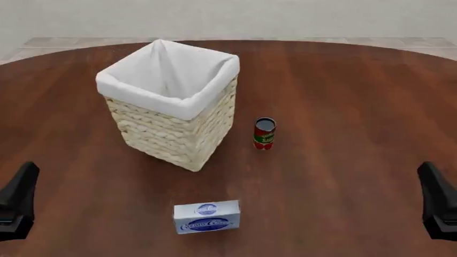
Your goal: Pick up the tomato sauce, and put it in the basket.
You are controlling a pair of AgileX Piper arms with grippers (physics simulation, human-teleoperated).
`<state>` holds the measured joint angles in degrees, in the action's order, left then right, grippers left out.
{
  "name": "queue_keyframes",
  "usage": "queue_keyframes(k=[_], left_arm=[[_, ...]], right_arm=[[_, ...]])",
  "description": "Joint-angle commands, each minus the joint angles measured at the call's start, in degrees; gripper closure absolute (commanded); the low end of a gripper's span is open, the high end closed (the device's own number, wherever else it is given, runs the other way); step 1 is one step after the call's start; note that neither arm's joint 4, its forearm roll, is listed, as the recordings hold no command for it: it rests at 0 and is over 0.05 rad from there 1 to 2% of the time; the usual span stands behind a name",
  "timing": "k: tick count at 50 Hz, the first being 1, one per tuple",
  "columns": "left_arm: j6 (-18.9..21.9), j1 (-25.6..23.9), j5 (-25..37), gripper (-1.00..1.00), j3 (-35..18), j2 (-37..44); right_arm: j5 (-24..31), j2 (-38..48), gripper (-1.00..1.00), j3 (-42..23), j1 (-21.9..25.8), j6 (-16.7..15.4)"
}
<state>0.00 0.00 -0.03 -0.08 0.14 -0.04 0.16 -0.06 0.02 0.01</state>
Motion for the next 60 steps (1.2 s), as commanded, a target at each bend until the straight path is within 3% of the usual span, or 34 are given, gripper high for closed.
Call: queue_keyframes(k=[1,13,24,25,30,43,60], left_arm=[[0.00,0.00,-0.07,-1.00,-0.16,0.28],[0.00,0.00,-0.07,-1.00,-0.16,0.28],[0.00,0.00,-0.07,-1.00,-0.16,0.28],[0.00,0.00,-0.07,-1.00,-0.16,0.28],[0.00,0.00,-0.07,-1.00,-0.16,0.28],[0.00,0.00,-0.07,-1.00,-0.16,0.28],[0.00,0.00,-0.07,-1.00,-0.16,0.28]], right_arm=[[-0.75,1.30,-1.00,-0.12,0.20,-0.13],[-0.04,1.09,-1.00,-0.20,0.01,0.46],[-2.91,4.96,-1.00,-0.88,1.90,0.80],[-3.49,6.42,-1.00,-1.50,2.03,2.11],[-4.68,9.04,-1.00,-3.60,2.59,1.54],[-13.20,26.02,-1.00,-8.78,8.12,-1.63],[-14.46,37.66,-1.00,-13.84,12.16,-3.40]])
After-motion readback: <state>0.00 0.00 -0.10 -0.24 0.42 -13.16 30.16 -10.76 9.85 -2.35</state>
